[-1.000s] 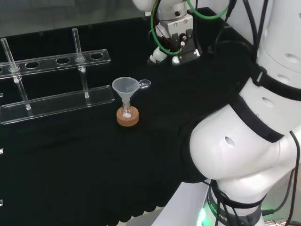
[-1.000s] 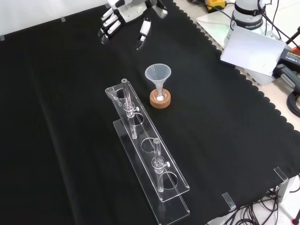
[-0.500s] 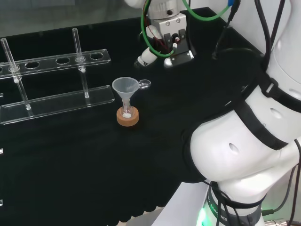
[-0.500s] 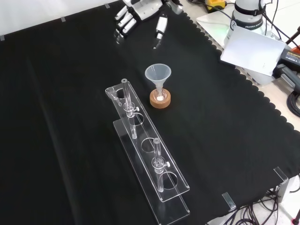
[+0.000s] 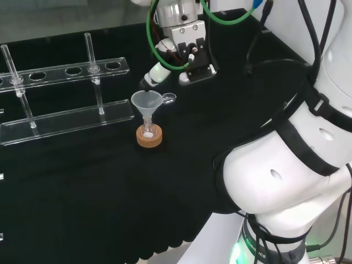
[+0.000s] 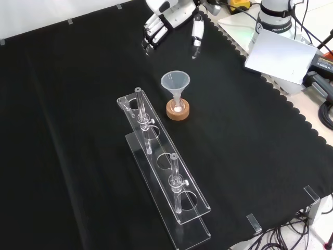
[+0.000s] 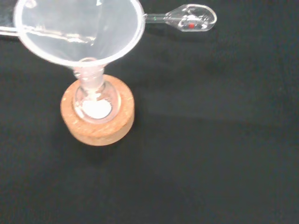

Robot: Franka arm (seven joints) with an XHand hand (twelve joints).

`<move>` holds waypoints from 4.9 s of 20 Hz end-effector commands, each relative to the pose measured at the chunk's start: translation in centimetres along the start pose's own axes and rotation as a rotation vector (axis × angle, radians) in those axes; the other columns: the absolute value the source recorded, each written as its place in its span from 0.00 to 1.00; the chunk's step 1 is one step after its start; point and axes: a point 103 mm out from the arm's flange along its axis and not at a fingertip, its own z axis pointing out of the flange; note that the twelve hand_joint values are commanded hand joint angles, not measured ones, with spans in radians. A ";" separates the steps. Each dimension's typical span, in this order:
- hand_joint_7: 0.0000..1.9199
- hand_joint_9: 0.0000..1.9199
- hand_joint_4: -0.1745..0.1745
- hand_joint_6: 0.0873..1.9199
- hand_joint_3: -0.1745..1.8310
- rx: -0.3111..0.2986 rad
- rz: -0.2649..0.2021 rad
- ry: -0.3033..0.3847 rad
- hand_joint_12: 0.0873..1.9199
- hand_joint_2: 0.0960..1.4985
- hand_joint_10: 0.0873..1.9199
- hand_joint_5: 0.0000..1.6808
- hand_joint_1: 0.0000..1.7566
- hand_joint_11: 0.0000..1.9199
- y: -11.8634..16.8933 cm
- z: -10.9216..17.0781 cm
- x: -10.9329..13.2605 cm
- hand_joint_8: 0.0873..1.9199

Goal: Remove the funnel from the round-bottom flask.

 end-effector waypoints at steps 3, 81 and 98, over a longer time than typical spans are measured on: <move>0.00 0.05 0.52 0.00 0.14 0.025 -0.009 -0.011 0.77 0.46 0.40 0.03 0.18 0.06 -0.1 1.0 2.4 0.17; 0.20 0.42 0.34 0.00 0.32 0.001 -0.048 -0.095 0.63 0.47 0.26 0.25 0.45 0.34 5.9 6.6 4.6 0.35; 0.25 0.48 0.31 0.01 0.34 -0.032 -0.047 -0.108 0.58 0.48 0.23 0.34 0.47 0.40 4.1 3.5 4.5 0.36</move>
